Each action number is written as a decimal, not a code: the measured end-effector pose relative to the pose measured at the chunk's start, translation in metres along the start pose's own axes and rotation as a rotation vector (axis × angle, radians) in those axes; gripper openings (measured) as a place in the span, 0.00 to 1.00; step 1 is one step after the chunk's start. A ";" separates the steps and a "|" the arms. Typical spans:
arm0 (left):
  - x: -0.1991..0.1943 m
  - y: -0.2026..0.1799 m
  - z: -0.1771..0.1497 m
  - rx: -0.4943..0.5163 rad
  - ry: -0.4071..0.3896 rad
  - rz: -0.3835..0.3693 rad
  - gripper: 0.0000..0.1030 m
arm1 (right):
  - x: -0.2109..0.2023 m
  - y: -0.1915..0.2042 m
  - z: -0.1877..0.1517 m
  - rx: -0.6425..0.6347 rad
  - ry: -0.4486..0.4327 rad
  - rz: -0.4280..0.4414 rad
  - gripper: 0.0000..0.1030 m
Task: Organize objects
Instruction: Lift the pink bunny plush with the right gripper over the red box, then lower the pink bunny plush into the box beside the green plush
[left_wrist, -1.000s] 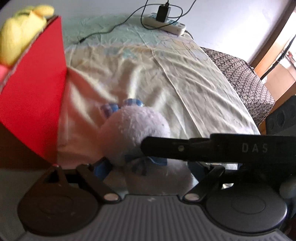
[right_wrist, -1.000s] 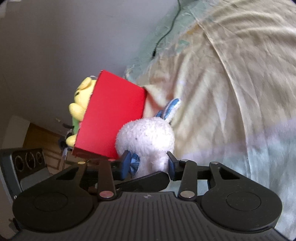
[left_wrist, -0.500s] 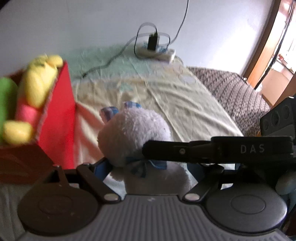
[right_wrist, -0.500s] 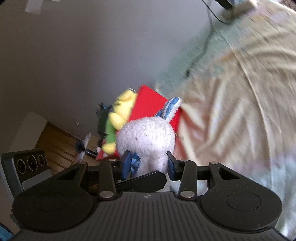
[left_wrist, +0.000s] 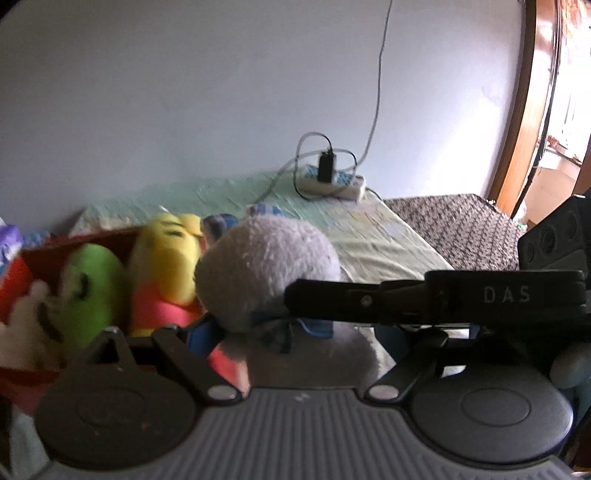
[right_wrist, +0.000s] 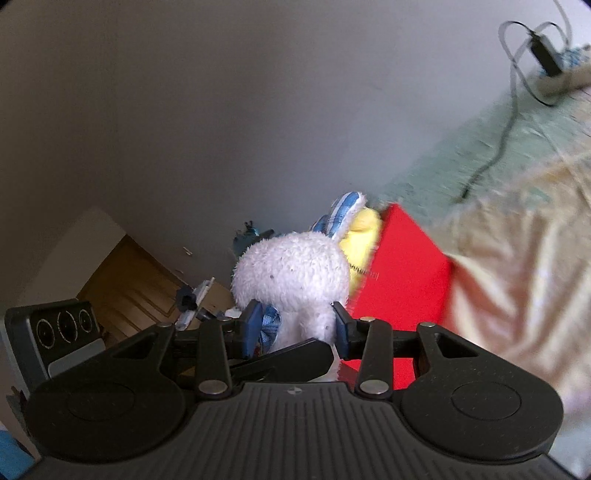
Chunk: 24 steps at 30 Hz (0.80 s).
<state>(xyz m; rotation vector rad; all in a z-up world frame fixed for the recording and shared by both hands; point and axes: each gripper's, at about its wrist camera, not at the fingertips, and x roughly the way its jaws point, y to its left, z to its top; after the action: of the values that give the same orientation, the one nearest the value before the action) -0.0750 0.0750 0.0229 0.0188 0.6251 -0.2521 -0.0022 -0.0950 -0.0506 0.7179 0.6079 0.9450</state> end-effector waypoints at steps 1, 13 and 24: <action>-0.005 0.007 0.000 0.003 -0.012 0.002 0.84 | 0.008 0.008 -0.001 -0.011 -0.007 0.005 0.41; -0.056 0.124 -0.003 -0.013 -0.086 0.037 0.85 | 0.119 0.069 -0.020 -0.056 -0.018 0.020 0.41; -0.051 0.216 -0.004 -0.024 -0.064 0.028 0.85 | 0.186 0.086 -0.030 -0.027 -0.023 -0.080 0.40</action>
<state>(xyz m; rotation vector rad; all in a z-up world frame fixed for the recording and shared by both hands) -0.0659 0.2966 0.0369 -0.0034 0.5638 -0.2172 0.0176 0.1099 -0.0305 0.6752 0.5981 0.8682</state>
